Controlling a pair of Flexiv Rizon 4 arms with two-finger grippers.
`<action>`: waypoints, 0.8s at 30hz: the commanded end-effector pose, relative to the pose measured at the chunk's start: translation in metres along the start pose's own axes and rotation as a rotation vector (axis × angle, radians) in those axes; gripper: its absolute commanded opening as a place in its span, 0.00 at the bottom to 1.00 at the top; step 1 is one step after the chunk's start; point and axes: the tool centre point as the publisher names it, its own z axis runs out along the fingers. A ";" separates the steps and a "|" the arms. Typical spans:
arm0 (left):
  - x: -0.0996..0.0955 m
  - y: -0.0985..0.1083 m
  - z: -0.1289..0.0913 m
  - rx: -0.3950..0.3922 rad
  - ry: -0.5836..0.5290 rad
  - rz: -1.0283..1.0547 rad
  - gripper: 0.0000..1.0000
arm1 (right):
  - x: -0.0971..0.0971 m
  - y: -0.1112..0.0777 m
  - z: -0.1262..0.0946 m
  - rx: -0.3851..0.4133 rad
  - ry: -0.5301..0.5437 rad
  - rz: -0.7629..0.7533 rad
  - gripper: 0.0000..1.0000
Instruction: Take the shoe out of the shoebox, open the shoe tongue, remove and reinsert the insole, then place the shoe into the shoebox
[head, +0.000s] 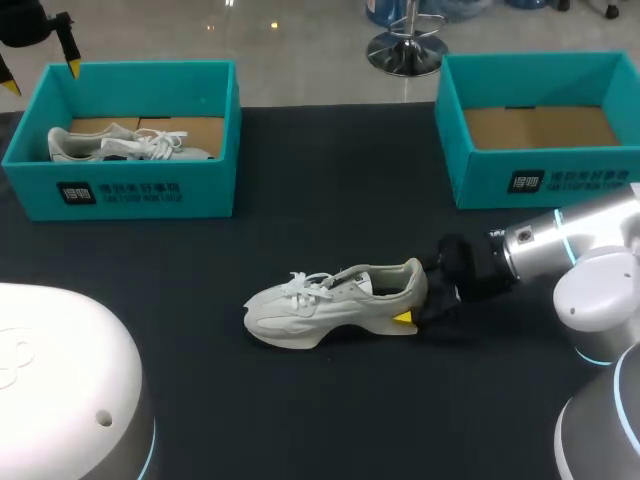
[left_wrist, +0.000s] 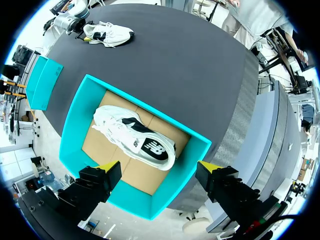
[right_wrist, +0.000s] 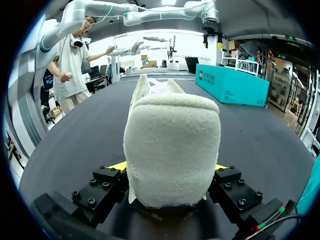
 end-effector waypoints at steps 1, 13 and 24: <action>0.000 0.000 0.000 -0.001 0.002 0.001 1.00 | 0.001 0.000 0.003 0.004 -0.001 0.000 0.00; -0.003 -0.033 -0.012 -0.018 0.021 -0.274 1.00 | 0.001 0.000 0.003 0.004 -0.001 0.000 0.00; -0.025 -0.079 -0.024 -0.125 0.130 -0.712 1.00 | 0.001 0.000 0.003 0.004 -0.001 0.000 0.00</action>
